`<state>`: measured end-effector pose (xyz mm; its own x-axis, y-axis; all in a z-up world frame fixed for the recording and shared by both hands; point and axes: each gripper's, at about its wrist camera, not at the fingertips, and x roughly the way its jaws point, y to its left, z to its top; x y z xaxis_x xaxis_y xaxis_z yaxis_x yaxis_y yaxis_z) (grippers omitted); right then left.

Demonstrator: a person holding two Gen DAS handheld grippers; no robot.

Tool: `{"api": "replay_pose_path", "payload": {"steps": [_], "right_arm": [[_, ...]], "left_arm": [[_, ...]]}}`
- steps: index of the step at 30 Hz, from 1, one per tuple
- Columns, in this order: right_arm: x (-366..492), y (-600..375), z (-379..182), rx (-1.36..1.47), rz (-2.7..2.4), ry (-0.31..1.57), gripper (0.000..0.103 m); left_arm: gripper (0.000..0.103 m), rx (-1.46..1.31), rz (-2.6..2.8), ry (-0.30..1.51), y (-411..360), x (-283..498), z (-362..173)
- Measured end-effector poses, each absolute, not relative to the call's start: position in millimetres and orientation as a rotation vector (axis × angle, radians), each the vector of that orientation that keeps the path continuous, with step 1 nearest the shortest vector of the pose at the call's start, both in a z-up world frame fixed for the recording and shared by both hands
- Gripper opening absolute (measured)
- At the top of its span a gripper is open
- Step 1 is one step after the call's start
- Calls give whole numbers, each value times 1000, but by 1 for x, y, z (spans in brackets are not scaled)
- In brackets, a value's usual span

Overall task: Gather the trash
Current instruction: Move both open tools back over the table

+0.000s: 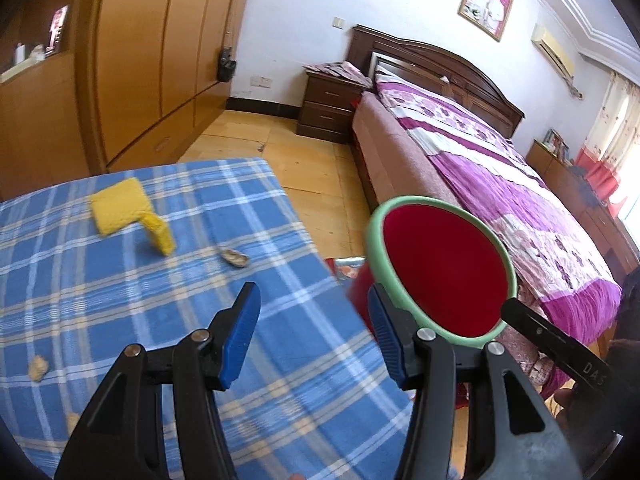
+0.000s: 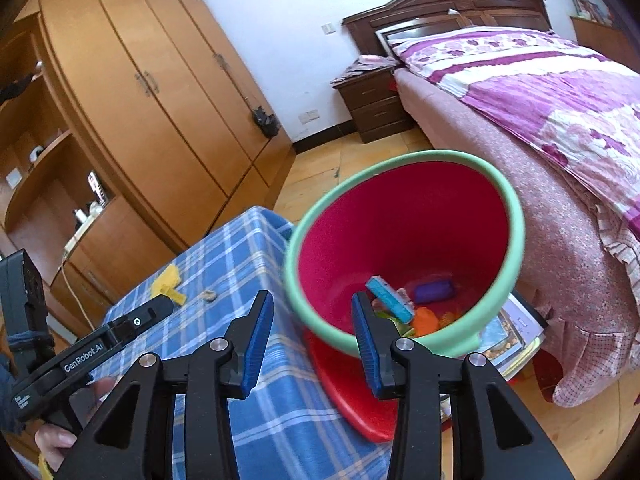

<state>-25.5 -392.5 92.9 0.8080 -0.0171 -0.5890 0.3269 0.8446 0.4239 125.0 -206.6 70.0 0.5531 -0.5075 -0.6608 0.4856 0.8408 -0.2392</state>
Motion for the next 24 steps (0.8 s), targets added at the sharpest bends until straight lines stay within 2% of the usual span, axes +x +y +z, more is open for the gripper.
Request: {"api": "replay_pose_path", "payload": {"steps": [13,24], "right_arm": [[4,-351,104,501,-129,638,42],[57,-326,103,458,-93,672,42]], "left_arm": [[56,-13,-447,783,-149,167,67],[56,-8,-384,836,-133,222,35]]}}
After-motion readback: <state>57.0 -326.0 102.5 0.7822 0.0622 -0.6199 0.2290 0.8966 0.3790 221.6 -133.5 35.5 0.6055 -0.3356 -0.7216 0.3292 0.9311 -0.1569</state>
